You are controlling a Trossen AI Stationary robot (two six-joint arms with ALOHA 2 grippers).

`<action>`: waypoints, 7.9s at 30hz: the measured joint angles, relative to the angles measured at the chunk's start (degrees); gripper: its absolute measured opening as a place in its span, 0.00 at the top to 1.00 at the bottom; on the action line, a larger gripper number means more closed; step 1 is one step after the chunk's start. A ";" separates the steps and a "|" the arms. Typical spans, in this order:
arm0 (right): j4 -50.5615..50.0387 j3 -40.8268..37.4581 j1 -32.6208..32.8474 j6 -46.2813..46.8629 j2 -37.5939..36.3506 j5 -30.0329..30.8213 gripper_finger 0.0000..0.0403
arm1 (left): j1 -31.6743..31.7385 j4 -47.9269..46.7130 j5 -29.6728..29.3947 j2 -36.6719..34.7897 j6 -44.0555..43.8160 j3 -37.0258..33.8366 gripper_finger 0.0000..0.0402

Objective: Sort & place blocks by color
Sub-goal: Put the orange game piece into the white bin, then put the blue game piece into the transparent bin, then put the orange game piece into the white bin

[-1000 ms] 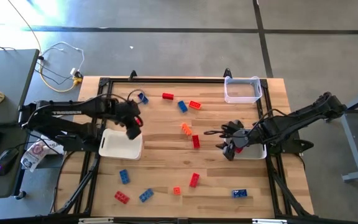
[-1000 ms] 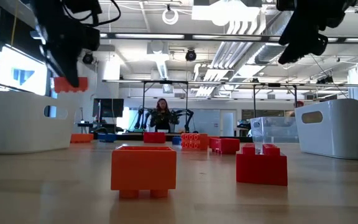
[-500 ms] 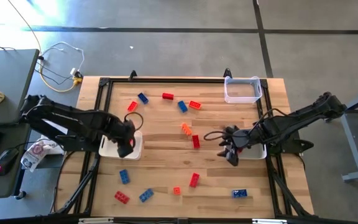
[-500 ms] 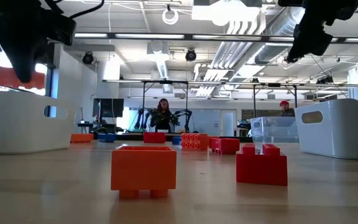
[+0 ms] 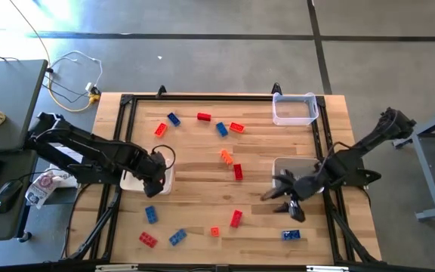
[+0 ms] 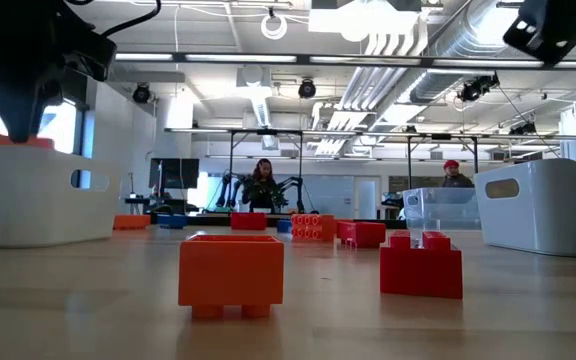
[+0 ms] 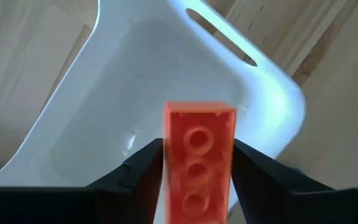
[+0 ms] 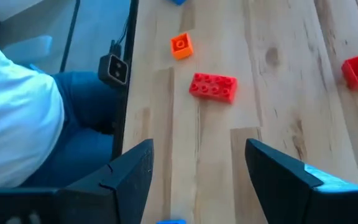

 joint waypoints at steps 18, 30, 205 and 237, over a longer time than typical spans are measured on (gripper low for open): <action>-0.27 0.02 13.95 8.85 9.32 6.73 0.41 | 0.09 0.73 -0.25 1.01 -1.70 -0.02 0.47; -0.27 0.02 18.62 13.17 15.75 4.69 0.41 | 0.09 0.75 -0.18 1.01 -5.69 -0.02 0.47; -0.36 -0.24 -89.65 -24.87 21.37 11.94 0.54 | 50.90 25.77 -9.03 14.63 28.55 -2.45 0.47; -0.36 -0.02 -89.63 -24.52 20.69 9.13 0.43 | 61.86 21.82 -5.85 14.98 32.02 -2.45 0.47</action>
